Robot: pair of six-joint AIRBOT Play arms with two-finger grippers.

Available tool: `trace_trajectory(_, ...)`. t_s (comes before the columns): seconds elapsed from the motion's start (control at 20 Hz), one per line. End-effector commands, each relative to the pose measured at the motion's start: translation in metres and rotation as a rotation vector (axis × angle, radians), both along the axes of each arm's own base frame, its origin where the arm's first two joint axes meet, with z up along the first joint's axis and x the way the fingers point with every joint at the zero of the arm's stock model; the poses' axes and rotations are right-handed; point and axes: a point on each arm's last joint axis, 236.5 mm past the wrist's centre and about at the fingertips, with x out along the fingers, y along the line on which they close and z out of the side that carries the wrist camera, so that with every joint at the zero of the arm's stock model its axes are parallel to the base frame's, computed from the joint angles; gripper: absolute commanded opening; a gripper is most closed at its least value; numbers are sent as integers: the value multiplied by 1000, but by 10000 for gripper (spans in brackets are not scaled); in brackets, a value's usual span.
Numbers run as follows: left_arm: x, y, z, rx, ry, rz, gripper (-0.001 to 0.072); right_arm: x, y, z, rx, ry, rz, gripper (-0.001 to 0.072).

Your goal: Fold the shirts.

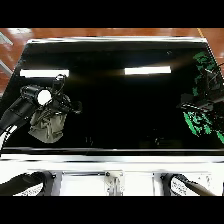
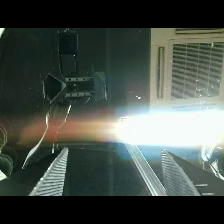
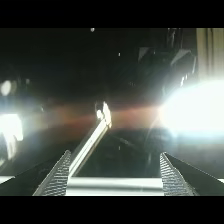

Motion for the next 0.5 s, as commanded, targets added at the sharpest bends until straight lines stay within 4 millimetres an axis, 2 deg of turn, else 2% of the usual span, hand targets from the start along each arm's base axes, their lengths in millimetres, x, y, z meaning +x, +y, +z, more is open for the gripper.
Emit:
trace_trajectory(0.0, 1, 0, 1, -2, -5, 1, 711, 17, -2, 4, -3, -73, -18, 686)
trace_trajectory(0.3, 5, -4, 2, -19, -19, 4, 711, 17, -2, 4, -5, -72, -17, 687)
trace_trajectory(0.45, 9, 7, -1, 31, -35, 1, 709, 20, -2, 5, -3, -82, -19, 686)
